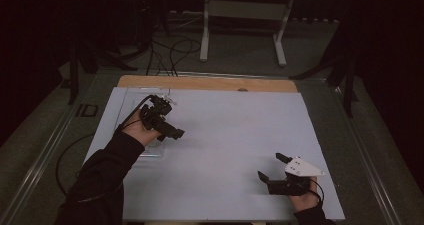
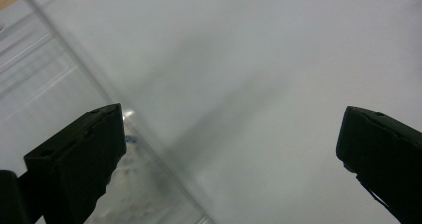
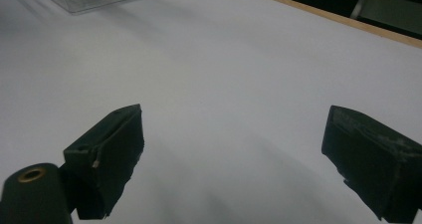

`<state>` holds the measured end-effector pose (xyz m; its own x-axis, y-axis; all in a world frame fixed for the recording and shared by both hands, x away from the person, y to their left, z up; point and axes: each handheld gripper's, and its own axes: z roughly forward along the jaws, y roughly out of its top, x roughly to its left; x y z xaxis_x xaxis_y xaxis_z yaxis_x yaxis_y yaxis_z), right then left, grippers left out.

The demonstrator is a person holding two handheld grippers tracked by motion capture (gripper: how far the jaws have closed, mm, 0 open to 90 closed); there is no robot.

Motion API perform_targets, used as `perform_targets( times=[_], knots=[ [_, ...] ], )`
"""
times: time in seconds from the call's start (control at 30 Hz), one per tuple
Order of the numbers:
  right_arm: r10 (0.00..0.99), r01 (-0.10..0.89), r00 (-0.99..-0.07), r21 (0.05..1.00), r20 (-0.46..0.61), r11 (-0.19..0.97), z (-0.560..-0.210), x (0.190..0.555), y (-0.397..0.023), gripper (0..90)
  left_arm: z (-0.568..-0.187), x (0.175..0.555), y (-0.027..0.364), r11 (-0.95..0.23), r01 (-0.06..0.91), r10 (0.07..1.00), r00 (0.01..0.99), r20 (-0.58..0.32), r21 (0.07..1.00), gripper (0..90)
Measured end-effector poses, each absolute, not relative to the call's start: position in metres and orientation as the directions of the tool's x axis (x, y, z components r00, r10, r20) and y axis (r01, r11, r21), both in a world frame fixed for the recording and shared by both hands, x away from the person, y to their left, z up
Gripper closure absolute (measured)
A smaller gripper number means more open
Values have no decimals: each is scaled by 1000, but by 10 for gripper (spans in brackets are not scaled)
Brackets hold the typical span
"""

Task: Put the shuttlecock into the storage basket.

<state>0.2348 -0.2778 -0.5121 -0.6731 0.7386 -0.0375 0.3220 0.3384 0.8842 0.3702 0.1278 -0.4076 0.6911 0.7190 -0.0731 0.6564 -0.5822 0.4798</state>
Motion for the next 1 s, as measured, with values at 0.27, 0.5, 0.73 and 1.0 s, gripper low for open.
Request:
perform_targets(
  times=[0.27,0.5,0.73,1.0],
  knots=[
    [740,321,-671,886,-36,334,-512,235,-278,95,-404,362,113,-623,585,654,754,-64,518,0],
    [740,320,-672,887,-35,333,-512,235,-278,95,-410,356,102,-653,543,605,793,-67,528,0],
    [738,322,-674,886,-34,334,-512,235,-278,95,-413,350,98,-658,516,567,819,-91,548,0],
    [738,321,-674,887,-33,333,-511,235,-278,95,-418,341,88,-678,480,517,850,-102,557,0]
  ],
)
